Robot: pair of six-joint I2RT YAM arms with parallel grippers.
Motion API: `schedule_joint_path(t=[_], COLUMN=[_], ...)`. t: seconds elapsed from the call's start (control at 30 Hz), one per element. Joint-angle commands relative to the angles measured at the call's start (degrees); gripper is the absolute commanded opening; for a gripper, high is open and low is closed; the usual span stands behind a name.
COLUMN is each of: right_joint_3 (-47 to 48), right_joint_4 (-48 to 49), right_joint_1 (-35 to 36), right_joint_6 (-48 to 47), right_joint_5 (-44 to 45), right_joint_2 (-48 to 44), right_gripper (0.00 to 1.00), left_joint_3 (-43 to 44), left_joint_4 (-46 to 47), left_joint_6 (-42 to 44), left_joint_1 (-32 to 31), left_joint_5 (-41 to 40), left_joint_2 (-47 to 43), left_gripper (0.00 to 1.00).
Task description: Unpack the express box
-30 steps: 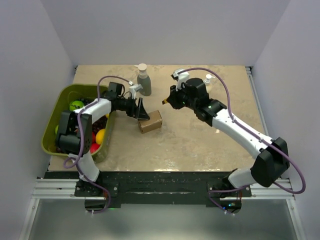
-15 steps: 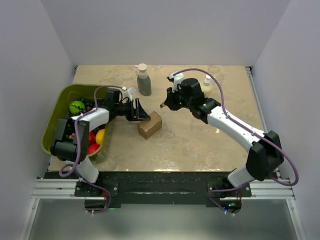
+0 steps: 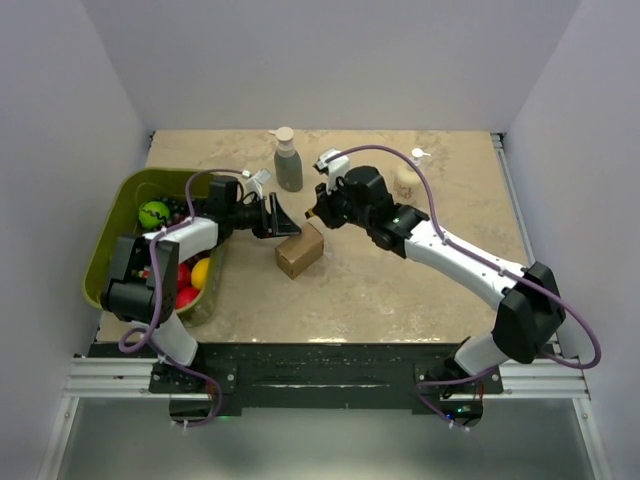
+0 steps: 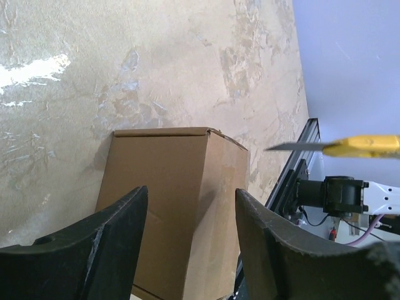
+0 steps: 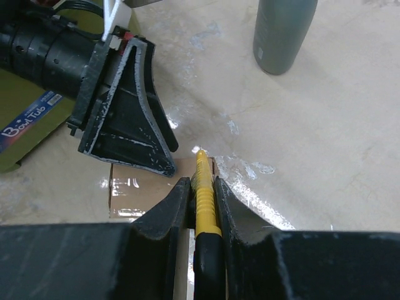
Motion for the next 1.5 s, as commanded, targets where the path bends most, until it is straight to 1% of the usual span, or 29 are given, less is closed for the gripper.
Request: schedule_joint_path(t=[0.0, 0.3, 0.57, 0.9, 1.47], right_joint_3=[-0.03, 1.11, 2.69, 3.13, 2.87], right_joint_4=[3.73, 2.5, 1.09, 1.35, 1.88], right_joint_1=[1.88, 3.11, 3.55, 3.64, 3.64], right_joint_6=[-1.98, -3.92, -4.53, -4.8, -6.64], right_joint_5=[4.44, 6.9, 6.91, 8.75, 8.4], right_joint_2=[-1.11, 0.82, 3.11, 3.11, 4.07], right_gripper=[0.0, 0.0, 0.0, 0.0, 0.0], left_joint_3=[-2.39, -2.3, -2.48, -2.57, -2.66], left_joint_4=[-1.63, -1.54, -1.1, 0.13, 0.48], left_joint_6=[-1.23, -1.32, -1.67, -2.64, -2.9], left_joint_1=[1.38, 1.38, 1.38, 1.38, 1.38], left_joint_5=[0.64, 0.73, 0.91, 1.52, 1.87], left_joint_2=[1.43, 1.51, 1.6, 2.65, 3.18], left_gripper=[0.62, 0.62, 0.62, 0.62, 0.61])
